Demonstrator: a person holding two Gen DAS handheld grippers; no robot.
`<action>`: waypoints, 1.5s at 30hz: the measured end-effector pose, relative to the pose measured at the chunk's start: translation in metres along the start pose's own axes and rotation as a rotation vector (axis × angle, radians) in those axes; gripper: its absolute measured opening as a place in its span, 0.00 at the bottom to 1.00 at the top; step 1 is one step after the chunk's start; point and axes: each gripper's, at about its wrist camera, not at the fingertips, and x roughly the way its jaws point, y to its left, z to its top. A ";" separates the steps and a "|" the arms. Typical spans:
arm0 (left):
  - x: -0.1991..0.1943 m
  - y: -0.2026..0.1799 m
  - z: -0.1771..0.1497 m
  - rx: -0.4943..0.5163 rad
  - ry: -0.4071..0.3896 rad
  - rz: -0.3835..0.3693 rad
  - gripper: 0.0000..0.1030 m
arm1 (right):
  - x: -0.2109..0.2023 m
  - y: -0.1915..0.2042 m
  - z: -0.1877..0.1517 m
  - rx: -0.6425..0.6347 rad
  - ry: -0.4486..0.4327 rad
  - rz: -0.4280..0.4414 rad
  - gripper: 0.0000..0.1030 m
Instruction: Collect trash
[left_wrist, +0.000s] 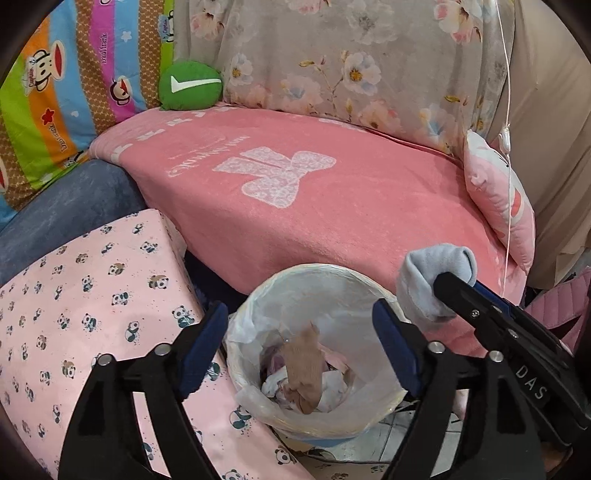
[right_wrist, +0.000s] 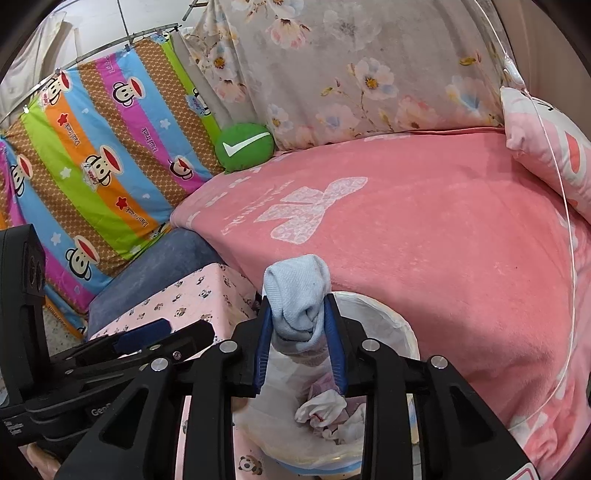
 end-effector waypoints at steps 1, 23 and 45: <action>0.000 0.002 0.000 -0.003 -0.002 0.011 0.80 | 0.000 0.001 0.000 -0.004 -0.003 0.002 0.34; -0.037 0.021 -0.034 -0.020 -0.061 0.196 0.89 | -0.026 0.027 -0.028 -0.154 0.032 -0.092 0.66; -0.041 0.014 -0.077 -0.015 -0.033 0.260 0.92 | -0.045 0.017 -0.071 -0.199 0.087 -0.216 0.95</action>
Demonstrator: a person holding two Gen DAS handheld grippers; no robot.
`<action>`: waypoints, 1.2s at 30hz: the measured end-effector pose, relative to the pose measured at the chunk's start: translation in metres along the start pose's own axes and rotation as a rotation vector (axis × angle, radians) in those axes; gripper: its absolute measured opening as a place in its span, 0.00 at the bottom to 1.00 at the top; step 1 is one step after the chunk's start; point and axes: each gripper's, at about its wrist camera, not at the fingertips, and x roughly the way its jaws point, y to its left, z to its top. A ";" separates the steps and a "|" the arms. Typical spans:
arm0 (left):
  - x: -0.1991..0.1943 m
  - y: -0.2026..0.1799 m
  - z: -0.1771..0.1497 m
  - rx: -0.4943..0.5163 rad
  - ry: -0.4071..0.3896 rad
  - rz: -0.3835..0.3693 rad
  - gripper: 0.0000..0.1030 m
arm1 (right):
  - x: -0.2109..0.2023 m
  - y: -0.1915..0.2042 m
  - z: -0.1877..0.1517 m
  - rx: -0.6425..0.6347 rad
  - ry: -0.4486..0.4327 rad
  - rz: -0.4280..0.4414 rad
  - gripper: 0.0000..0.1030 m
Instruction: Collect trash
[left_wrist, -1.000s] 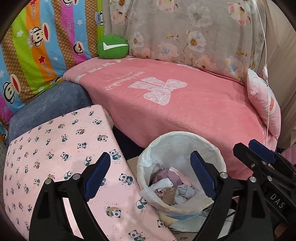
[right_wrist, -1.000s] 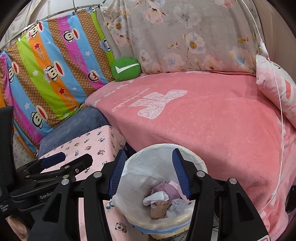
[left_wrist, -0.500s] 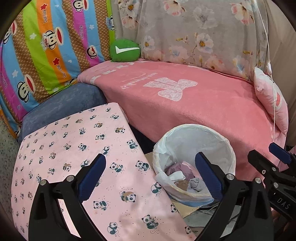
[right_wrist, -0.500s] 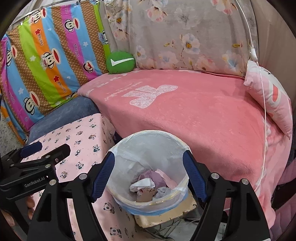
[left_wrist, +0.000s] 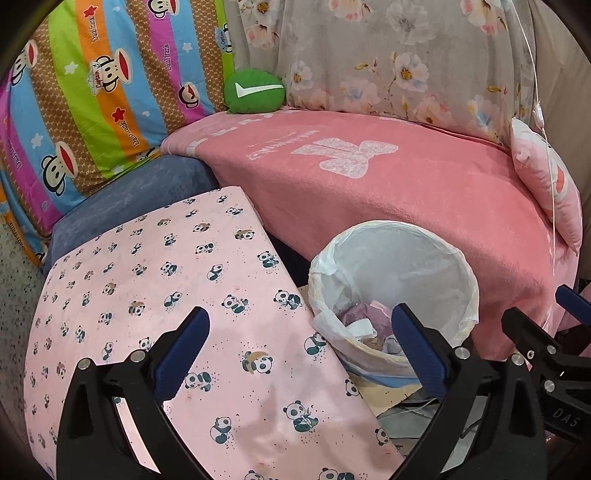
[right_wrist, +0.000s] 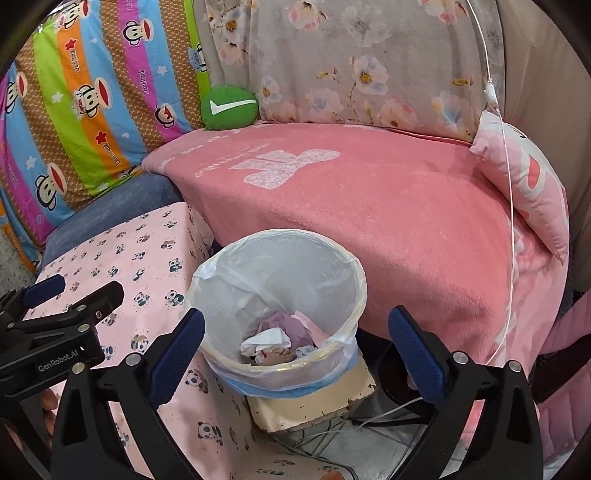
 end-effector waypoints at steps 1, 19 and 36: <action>0.001 -0.001 -0.001 0.001 0.003 0.002 0.92 | 0.000 0.000 -0.001 -0.001 0.001 -0.002 0.95; 0.009 -0.013 -0.016 0.012 0.043 0.029 0.92 | 0.011 -0.007 -0.024 -0.004 0.035 -0.029 0.95; 0.014 -0.020 -0.023 0.015 0.067 0.033 0.92 | 0.014 -0.010 -0.030 0.002 0.050 -0.038 0.95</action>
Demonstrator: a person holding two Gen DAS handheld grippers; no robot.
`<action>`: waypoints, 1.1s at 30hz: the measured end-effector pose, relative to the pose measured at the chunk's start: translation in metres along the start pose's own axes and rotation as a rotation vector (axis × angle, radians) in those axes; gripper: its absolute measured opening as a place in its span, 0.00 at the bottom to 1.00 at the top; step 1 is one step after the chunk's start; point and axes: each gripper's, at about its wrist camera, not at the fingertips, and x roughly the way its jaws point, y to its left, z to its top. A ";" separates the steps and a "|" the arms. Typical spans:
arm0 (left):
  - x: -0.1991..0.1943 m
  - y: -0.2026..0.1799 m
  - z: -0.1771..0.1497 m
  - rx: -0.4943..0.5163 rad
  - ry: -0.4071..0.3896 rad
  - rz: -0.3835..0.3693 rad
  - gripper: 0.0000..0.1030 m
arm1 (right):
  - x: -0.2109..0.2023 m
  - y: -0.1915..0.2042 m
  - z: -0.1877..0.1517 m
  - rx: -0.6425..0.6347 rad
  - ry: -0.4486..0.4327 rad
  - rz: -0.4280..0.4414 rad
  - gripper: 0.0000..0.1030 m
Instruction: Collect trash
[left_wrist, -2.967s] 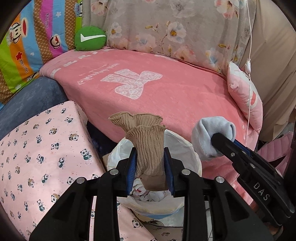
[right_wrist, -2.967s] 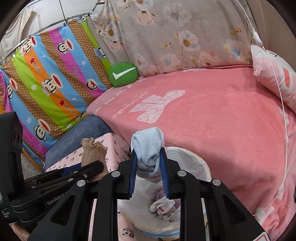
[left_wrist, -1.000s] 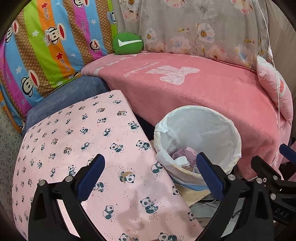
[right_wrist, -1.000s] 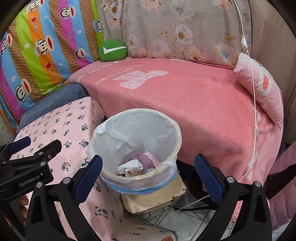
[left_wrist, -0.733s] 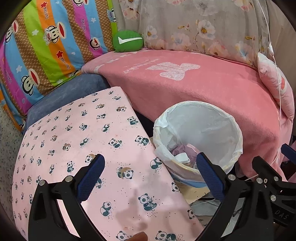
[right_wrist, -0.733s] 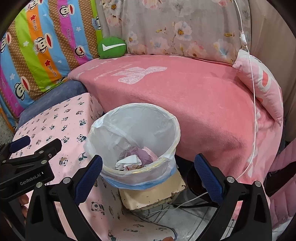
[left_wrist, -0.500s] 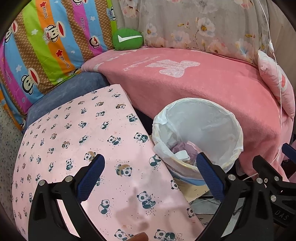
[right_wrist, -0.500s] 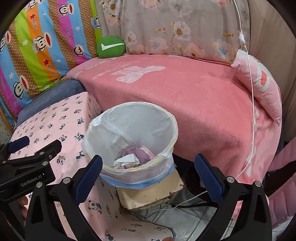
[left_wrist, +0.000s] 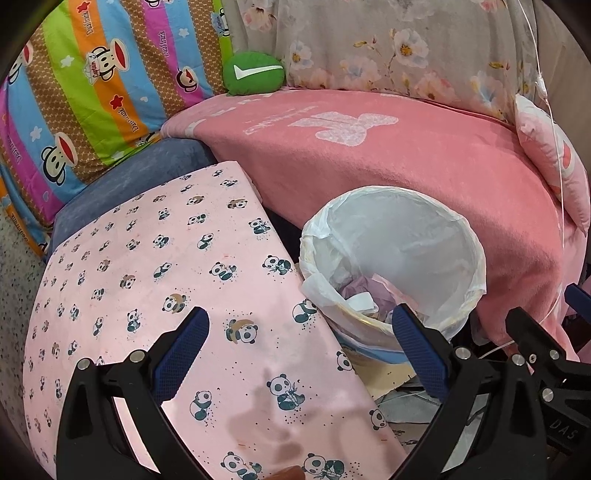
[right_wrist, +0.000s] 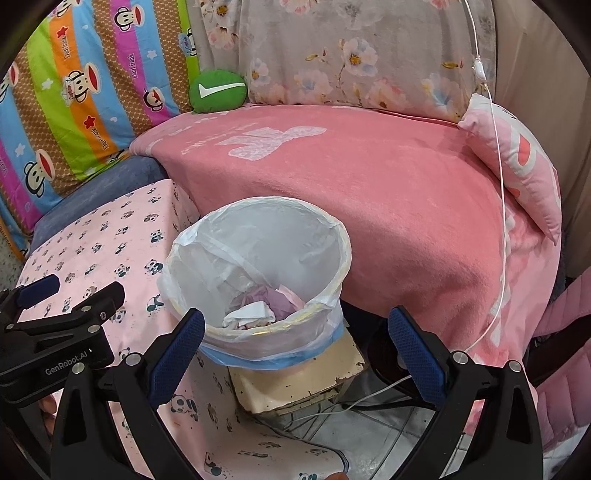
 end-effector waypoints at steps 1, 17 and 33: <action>0.000 -0.001 0.000 0.001 0.002 0.000 0.92 | 0.000 0.000 0.000 -0.001 0.001 -0.001 0.95; 0.004 -0.007 -0.006 0.001 0.022 -0.006 0.92 | 0.005 -0.001 -0.007 -0.005 0.019 -0.009 0.95; 0.011 -0.010 -0.012 0.000 0.056 -0.005 0.92 | 0.011 -0.006 -0.013 -0.002 0.039 -0.016 0.95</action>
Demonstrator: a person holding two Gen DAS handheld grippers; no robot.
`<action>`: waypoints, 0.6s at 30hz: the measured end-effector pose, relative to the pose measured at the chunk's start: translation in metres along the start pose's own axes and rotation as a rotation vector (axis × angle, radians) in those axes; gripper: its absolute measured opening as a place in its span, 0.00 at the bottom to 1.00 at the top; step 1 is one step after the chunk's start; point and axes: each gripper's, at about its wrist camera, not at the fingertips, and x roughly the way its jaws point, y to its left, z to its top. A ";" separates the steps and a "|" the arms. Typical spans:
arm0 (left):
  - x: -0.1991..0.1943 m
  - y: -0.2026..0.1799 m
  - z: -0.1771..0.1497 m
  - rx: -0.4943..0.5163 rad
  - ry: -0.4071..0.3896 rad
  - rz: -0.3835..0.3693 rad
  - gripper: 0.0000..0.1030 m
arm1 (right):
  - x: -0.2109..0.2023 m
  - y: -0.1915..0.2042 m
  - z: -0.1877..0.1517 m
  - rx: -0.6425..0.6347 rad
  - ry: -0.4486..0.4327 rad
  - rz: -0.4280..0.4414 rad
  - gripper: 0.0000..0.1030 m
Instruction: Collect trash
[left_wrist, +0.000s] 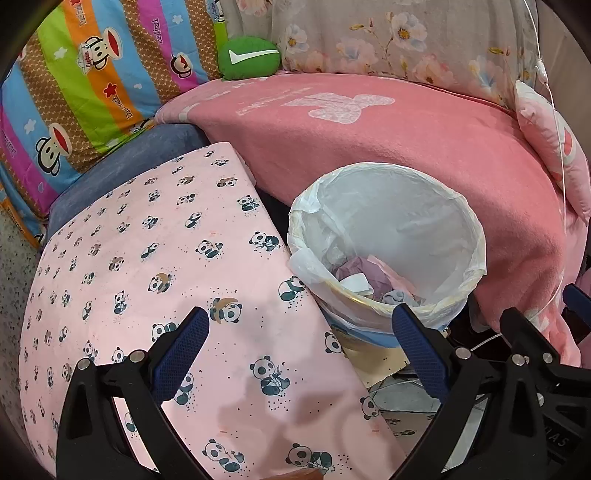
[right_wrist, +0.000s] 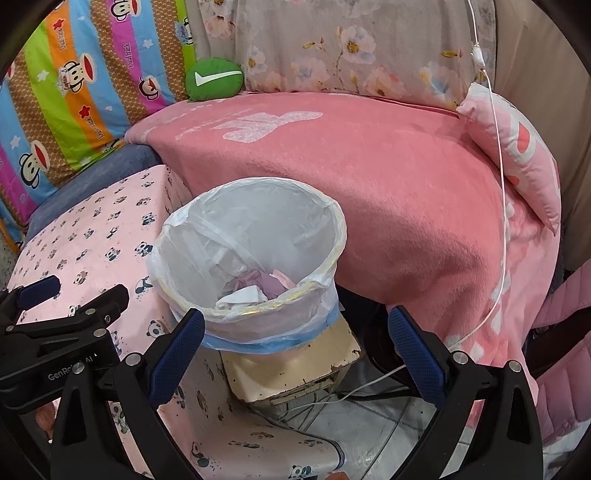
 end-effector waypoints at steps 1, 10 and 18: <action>0.000 0.000 0.000 0.001 -0.002 0.002 0.92 | 0.000 0.000 -0.001 0.001 0.001 -0.001 0.95; -0.002 -0.002 0.002 -0.002 -0.026 0.027 0.92 | 0.004 -0.007 -0.001 0.010 0.006 -0.006 0.95; -0.005 -0.003 0.003 0.000 -0.036 0.036 0.92 | 0.004 -0.010 -0.001 0.012 0.002 -0.008 0.95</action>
